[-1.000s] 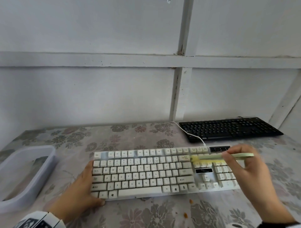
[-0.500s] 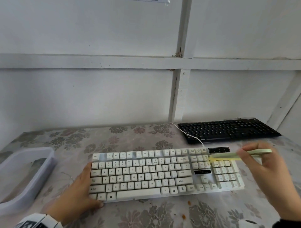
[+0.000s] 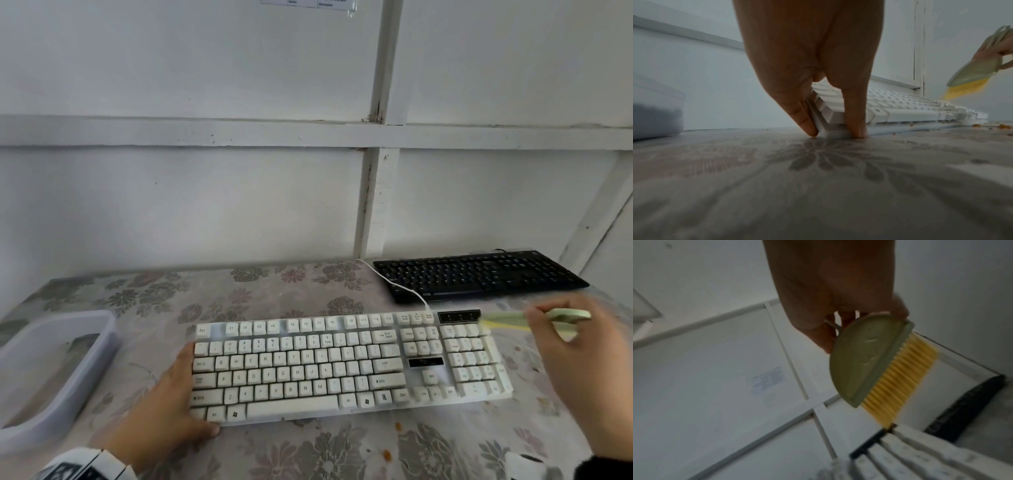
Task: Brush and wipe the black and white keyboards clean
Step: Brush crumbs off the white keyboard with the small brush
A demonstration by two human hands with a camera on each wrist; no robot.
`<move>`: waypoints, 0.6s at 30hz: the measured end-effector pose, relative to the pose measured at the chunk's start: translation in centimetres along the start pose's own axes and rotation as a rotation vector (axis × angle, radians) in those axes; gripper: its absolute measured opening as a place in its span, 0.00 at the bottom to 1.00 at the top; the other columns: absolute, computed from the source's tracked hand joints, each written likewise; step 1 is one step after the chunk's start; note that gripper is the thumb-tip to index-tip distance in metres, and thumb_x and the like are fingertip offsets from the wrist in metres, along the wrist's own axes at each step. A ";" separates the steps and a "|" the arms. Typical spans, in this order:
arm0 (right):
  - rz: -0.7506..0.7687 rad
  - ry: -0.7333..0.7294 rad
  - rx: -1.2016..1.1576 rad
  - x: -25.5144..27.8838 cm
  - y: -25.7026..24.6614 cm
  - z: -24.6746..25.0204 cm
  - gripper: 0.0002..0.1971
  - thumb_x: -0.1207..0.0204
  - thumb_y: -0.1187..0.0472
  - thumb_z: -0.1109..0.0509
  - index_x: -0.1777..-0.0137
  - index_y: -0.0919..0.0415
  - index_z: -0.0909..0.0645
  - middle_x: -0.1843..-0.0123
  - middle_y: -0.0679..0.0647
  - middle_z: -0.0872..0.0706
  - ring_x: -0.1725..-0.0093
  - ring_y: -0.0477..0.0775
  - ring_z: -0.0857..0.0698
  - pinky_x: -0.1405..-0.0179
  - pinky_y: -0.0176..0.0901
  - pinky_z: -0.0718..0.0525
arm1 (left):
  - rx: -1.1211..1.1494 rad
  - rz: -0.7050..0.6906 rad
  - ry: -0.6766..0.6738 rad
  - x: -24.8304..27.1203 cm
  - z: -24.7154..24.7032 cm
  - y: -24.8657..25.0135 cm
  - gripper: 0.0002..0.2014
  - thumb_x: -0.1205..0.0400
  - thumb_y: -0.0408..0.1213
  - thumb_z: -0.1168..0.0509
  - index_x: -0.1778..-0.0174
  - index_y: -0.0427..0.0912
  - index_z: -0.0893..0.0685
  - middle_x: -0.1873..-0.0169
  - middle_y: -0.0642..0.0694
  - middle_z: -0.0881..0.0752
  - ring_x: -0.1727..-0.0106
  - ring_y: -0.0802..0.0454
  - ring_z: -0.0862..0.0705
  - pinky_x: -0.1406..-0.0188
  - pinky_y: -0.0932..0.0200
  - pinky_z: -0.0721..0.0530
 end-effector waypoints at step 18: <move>0.356 -0.394 -0.161 17.4 -20.6 -17.9 0.05 0.31 0.43 0.41 0.57 0.40 0.30 0.57 0.35 0.21 0.54 0.36 0.32 0.46 0.47 0.32 | 0.049 -0.144 0.065 -1.2 -0.2 -0.7 0.44 0.39 0.47 0.23 0.29 0.49 0.38 0.43 0.73 0.36 0.41 0.84 0.33 0.49 0.88 0.33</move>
Point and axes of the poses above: each hand's wrist, its own x-axis away from the middle knuckle, its own z-axis out of the back of the hand, y = z × x, the point moved 6 cm from there along -x, towards the middle knuckle
